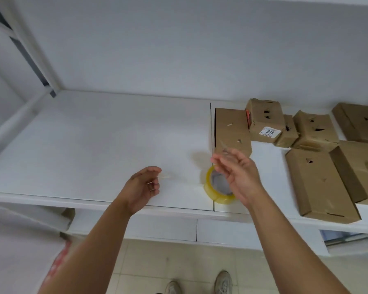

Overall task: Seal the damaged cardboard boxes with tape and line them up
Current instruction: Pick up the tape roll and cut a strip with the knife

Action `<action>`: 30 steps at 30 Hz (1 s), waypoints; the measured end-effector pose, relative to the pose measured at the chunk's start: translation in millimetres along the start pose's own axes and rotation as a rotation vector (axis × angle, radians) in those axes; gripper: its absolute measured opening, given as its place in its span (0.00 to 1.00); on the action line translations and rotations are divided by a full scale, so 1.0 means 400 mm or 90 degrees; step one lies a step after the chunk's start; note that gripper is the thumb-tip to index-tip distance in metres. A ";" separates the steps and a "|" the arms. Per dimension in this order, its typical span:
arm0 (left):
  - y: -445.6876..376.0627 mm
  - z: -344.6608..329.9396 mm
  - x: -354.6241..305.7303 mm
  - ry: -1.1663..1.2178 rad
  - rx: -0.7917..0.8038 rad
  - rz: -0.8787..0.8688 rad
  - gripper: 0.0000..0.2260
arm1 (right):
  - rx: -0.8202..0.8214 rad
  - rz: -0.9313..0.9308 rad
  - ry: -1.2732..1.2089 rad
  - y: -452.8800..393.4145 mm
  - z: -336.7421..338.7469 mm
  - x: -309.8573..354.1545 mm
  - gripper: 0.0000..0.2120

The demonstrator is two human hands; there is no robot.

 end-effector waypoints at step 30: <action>0.023 0.004 0.026 -0.203 -0.142 -0.087 0.11 | -0.075 0.064 0.460 -0.015 -0.018 -0.129 0.10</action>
Point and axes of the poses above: each hand's wrist, its own y-axis away from the middle knuckle, its own z-axis out of the back of the hand, x = y × z, the point moved 3 cm from there along -y, towards the middle knuckle, and after that the axes turned 15 degrees about -y, right-handed, at the moved point
